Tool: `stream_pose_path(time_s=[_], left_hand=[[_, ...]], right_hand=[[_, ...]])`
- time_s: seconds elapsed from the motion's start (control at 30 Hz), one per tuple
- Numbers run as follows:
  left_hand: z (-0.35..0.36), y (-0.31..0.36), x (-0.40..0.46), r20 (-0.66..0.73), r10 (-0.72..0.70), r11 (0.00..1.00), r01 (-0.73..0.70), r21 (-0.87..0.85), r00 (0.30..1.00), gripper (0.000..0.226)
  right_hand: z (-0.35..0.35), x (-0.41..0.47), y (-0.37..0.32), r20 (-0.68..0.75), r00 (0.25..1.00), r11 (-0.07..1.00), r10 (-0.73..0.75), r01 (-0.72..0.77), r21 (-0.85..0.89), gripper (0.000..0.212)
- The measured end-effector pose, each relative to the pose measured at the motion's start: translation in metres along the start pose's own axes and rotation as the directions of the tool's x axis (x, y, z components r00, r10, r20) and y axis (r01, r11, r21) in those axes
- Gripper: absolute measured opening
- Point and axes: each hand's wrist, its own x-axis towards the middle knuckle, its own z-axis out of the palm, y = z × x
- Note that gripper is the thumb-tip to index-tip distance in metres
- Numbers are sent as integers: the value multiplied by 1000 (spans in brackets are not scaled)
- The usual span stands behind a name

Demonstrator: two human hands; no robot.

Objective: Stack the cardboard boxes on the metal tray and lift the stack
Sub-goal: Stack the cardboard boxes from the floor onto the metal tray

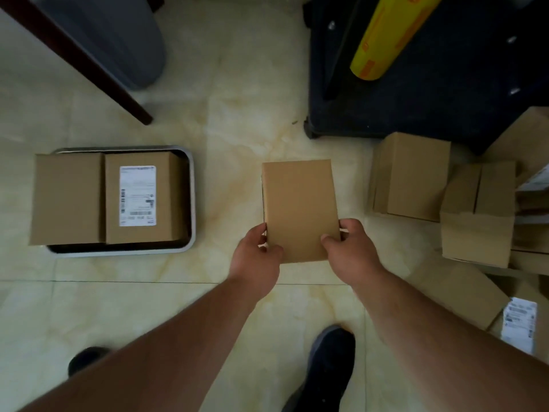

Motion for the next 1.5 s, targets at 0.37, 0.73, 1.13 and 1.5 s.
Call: stream_pose_path(time_s=[0.37,0.73,1.13,1.5], left_hand=[[-117,-15,-13,-141,114,993,-118,-21,983,48],[-234,-41,-22,-219,140,984,-161,-80,966,44],[-366,-68,-2,-331,97,991,-123,-57,938,46],[-444,-76,44,-392,119,990,-140,-25,912,41]], right_hand=[[77,-58,-66,16,995,996,-94,95,-4,36],[170,-106,-129,80,977,972,-199,207,-108,34],[278,-138,-197,179,942,947,-284,305,-101,23],[340,-114,-253,282,918,947,-279,312,-78,18]])
